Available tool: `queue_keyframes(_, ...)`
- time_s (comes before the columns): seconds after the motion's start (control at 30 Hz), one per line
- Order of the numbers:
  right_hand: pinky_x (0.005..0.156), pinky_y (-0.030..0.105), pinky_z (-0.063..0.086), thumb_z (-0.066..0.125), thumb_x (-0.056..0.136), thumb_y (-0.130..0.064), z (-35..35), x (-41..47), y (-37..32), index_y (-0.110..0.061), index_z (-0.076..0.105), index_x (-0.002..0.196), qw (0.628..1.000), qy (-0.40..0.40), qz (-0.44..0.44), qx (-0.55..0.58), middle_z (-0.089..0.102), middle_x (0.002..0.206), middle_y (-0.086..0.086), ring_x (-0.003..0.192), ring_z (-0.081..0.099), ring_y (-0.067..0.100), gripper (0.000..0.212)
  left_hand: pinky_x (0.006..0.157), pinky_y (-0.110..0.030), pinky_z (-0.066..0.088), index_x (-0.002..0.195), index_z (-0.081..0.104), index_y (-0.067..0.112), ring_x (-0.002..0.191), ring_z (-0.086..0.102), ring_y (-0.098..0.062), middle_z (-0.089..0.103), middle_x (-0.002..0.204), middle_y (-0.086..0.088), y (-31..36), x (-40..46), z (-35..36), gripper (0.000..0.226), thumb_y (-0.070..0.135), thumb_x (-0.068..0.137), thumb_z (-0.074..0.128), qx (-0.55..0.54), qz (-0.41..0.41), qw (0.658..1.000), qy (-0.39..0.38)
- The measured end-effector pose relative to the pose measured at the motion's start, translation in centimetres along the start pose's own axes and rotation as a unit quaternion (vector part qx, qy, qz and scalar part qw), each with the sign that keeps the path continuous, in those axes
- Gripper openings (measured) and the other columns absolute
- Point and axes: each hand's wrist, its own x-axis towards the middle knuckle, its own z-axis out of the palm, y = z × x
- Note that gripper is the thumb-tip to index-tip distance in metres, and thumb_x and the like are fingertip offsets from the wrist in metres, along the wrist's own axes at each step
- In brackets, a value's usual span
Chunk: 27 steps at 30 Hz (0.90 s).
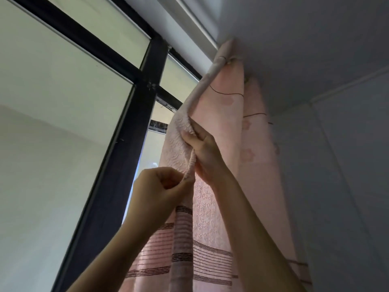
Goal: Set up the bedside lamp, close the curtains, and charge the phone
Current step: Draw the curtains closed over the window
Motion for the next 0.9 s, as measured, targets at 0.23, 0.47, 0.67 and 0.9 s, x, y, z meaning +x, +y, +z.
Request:
queue_keyframes(0.23, 0.104, 0.041, 0.042, 0.043, 0.095, -0.011, 4.3, -0.2, -0.5, -0.020, 0.050, 0.127, 0.996, 0.053, 0.008, -0.072, 0.056, 0.118, -0.005, 0.116, 0.051, 0.018, 0.035, 0.060, -0.019, 0.052, 0.069, 0.071, 0.014, 0.059, 0.066, -0.007, 0.071, 0.067, 0.003, -0.6, 0.3, -3.9, 0.014, 0.028, 0.074, 0.070, 0.030, -0.017, 0.999, 0.008)
queue_keyframes(0.47, 0.103, 0.039, 0.043, 0.042, 0.096, -0.016, 11.3, 1.0, -5.2, -0.018, 0.052, 0.125, 0.989, 0.098, -0.023, -0.109, 0.058, 0.112, -0.011, 0.120, 0.049, 0.022, 0.031, 0.072, -0.001, 0.043, 0.072, 0.069, 0.021, 0.083, 0.059, 0.012, 0.062, 0.096, 0.018, 2.8, 1.5, -9.8, 0.006, 0.023, 0.077, 0.068, -0.005, 0.042, 0.999, -0.001)
queue_keyframes(0.67, 0.104, 0.047, 0.041, 0.042, 0.095, -0.010, 18.4, 1.7, -8.7, -0.019, 0.053, 0.124, 0.988, 0.066, -0.077, -0.120, 0.053, 0.133, 0.000, 0.125, 0.047, 0.021, 0.032, 0.082, -0.013, 0.045, 0.068, 0.067, 0.020, 0.098, 0.054, 0.006, 0.053, 0.113, 0.026, 5.1, 1.6, -17.2, 0.011, 0.025, 0.078, 0.067, -0.008, 0.056, 0.998, -0.012)
queue_keyframes(0.9, 0.102, 0.051, 0.042, 0.045, 0.093, -0.012, 20.3, 2.0, -9.8, -0.027, 0.055, 0.119, 0.992, 0.032, -0.078, -0.089, 0.051, 0.135, 0.002, 0.125, 0.047, 0.022, 0.031, 0.084, -0.022, 0.053, 0.069, 0.060, 0.024, 0.100, 0.056, 0.006, 0.057, 0.110, 0.025, 6.4, 1.5, -21.8, 0.016, 0.031, 0.084, 0.058, 0.018, 0.061, 0.997, -0.050)
